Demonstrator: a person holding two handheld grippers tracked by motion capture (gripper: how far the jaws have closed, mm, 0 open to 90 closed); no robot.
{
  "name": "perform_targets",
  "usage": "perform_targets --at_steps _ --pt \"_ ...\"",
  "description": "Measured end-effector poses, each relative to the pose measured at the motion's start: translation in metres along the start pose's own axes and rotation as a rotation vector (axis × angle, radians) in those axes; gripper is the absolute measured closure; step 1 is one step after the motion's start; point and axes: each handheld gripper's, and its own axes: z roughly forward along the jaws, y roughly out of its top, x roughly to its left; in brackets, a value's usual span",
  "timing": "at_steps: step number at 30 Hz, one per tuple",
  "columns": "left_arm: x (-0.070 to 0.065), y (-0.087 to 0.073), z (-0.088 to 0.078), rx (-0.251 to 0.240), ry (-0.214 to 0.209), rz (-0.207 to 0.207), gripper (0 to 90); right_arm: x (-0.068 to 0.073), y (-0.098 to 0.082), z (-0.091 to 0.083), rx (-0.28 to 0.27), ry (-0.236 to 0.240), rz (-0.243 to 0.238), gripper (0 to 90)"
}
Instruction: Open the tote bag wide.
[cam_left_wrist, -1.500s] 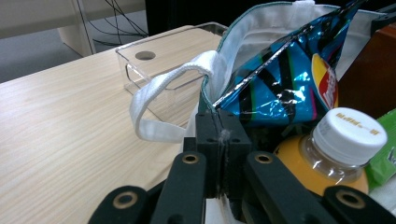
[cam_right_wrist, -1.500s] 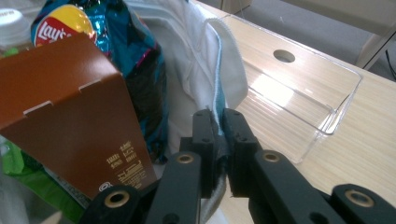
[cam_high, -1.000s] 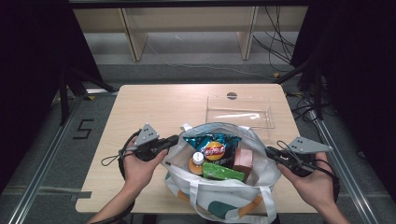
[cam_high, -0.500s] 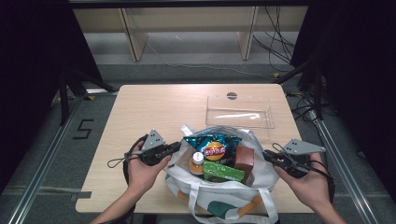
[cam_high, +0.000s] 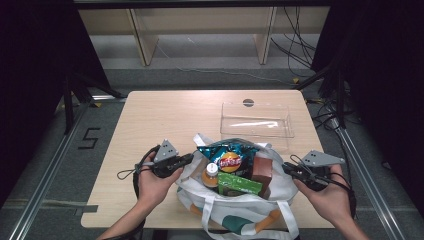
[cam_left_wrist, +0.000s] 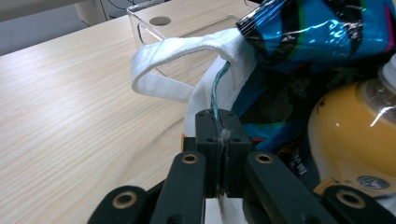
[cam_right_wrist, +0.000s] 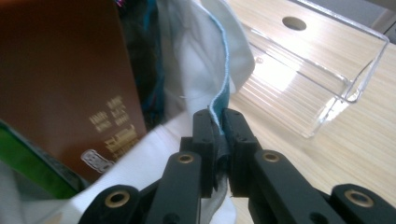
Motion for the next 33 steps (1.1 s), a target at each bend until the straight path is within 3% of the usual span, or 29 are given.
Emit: perform_targets --at_steps 4,6,7,10,11,13,14,16,18,22,24,25,27,28,29,33 --pt "0.0 -0.005 0.004 0.019 0.006 0.015 87.7 -0.005 -0.004 0.005 0.001 -0.007 -0.027 85.0" --pt "-0.002 -0.007 0.006 0.029 0.009 0.032 87.7 -0.001 -0.007 0.007 0.02 0.002 0.0 85.1" --pt "-0.002 -0.007 0.007 0.031 0.004 0.028 87.7 -0.002 -0.007 0.008 0.011 -0.008 -0.018 85.1" --pt "-0.002 -0.007 0.007 0.032 0.012 0.043 87.7 -0.001 -0.008 0.009 0.022 -0.007 -0.014 85.1" --pt "-0.001 -0.008 0.007 0.034 0.013 0.044 87.7 -0.003 -0.011 0.013 0.022 -0.014 -0.046 85.2" --pt "0.0 -0.009 0.009 0.034 0.008 0.048 87.8 -0.001 -0.011 0.013 0.033 -0.014 -0.02 85.3" --pt "0.001 -0.009 0.008 0.046 0.011 0.054 87.7 -0.002 -0.013 0.016 0.049 -0.02 -0.032 85.3" --pt "0.001 -0.009 0.011 0.038 0.01 0.039 87.7 -0.002 -0.014 0.017 0.056 -0.018 -0.025 85.3" --pt "0.0 -0.01 0.014 0.033 0.005 0.028 87.2 -0.007 -0.016 0.024 0.062 -0.018 -0.063 85.3" --pt "0.0 -0.009 0.015 0.038 0.0 0.037 87.2 -0.005 -0.02 0.032 0.117 -0.011 -0.025 85.4" --pt "0.0 -0.009 0.016 0.037 0.006 0.032 87.4 -0.005 -0.021 0.035 0.14 -0.015 -0.043 85.5" --pt "0.002 -0.009 0.017 0.068 0.007 0.052 87.5 -0.004 -0.021 0.037 0.144 -0.015 -0.046 85.6" --pt "0.0 -0.01 0.02 0.062 0.009 0.043 87.5 -0.004 -0.021 0.037 0.147 -0.019 -0.051 85.6" --pt "0.002 -0.01 0.02 0.085 0.006 0.063 87.7 -0.003 -0.022 0.038 0.16 -0.02 -0.054 85.7" --pt "0.001 -0.011 0.023 0.097 0.014 0.055 87.8 -0.004 -0.022 0.039 0.162 -0.019 -0.056 85.7" --pt "0.002 -0.014 0.027 0.105 0.017 0.059 87.8 -0.007 -0.024 0.041 0.165 -0.023 -0.042 85.7"
